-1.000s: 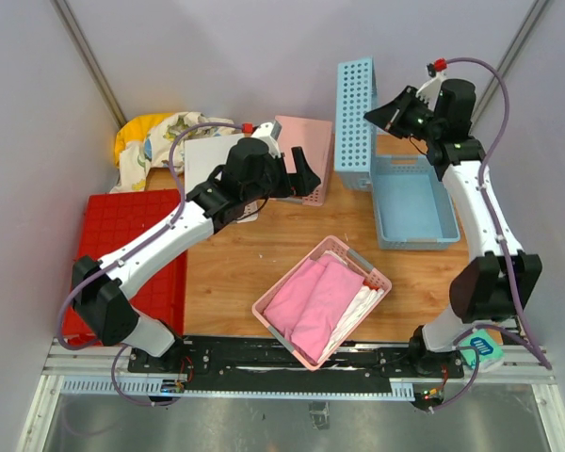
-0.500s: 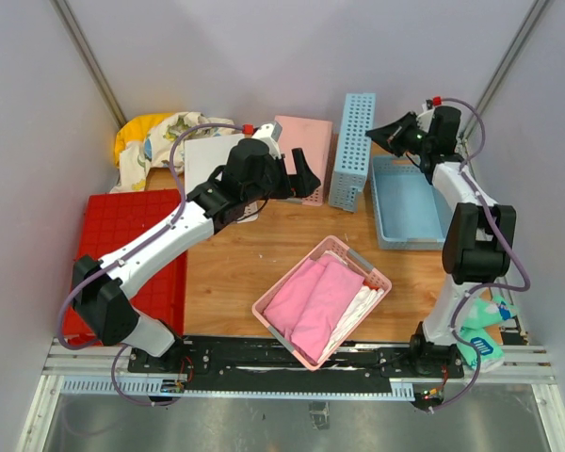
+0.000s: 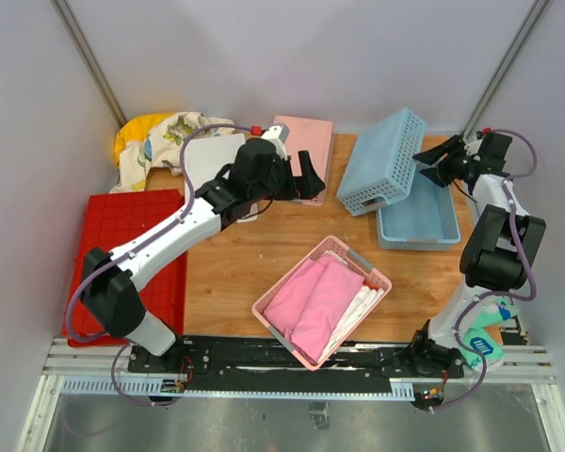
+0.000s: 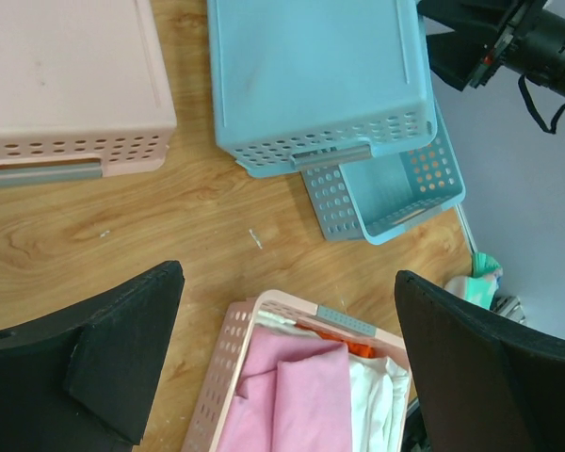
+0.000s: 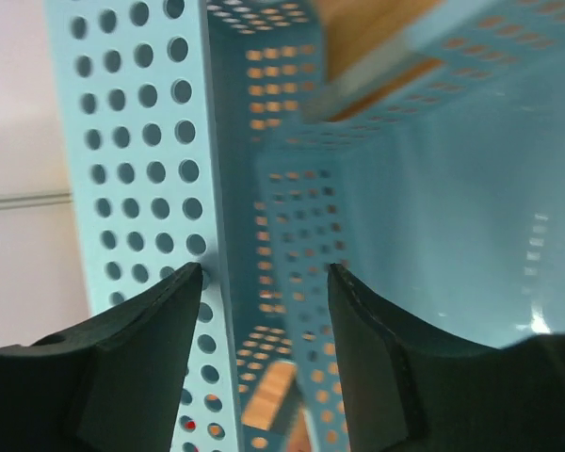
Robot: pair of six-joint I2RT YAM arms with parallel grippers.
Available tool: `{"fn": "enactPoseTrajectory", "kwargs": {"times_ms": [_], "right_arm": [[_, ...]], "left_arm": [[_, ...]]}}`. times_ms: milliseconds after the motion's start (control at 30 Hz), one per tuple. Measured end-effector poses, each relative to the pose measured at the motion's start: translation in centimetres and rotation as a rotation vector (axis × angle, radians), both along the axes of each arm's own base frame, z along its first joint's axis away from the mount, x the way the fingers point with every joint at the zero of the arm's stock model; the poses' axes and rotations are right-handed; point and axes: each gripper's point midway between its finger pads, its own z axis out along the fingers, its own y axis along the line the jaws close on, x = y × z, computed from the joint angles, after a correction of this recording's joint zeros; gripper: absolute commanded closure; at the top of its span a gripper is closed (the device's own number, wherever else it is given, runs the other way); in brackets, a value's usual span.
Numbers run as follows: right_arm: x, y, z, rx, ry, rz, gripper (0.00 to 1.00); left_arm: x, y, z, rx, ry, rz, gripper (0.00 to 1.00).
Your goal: Turn the large container upside down
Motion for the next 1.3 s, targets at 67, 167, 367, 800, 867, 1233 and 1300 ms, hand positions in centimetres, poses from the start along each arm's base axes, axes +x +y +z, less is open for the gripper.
{"fn": "enactPoseTrajectory", "kwargs": {"times_ms": [67, 167, 367, 800, 867, 1233, 1300], "right_arm": [[-1.1, -1.3, -1.5, -0.062, 0.063, -0.028, 0.37], [-2.9, -2.3, -2.6, -0.168, 0.142, -0.057, 0.31], [-6.6, -4.8, 0.3, -0.393, 0.167, -0.156, 0.30], [-13.0, 2.3, 6.0, -0.679, -0.025, -0.066, 0.31], [-13.7, 4.9, 4.4, -0.706, -0.006, 0.026, 0.31], [-17.9, 8.1, -4.3, -0.877, 0.213, 0.335, 0.45], [-17.5, 8.5, -5.5, -0.897, 0.242, 0.380, 0.51]], "left_arm": [[0.2, -0.4, -0.4, 0.002, 0.009, -0.009, 0.01], [0.4, -0.9, -0.8, 0.005, 0.021, -0.023, 0.01], [0.6, -2.1, -1.8, 0.015, 0.043, -0.061, 0.01], [0.7, -5.5, -2.7, 0.034, 0.066, -0.156, 0.01], [0.7, -5.5, -2.8, 0.035, 0.068, -0.155, 0.01], [-0.1, -4.9, -4.2, 0.045, 0.088, -0.153, 0.01], [-0.3, -5.0, -4.5, 0.035, 0.095, -0.162, 0.01]]}}
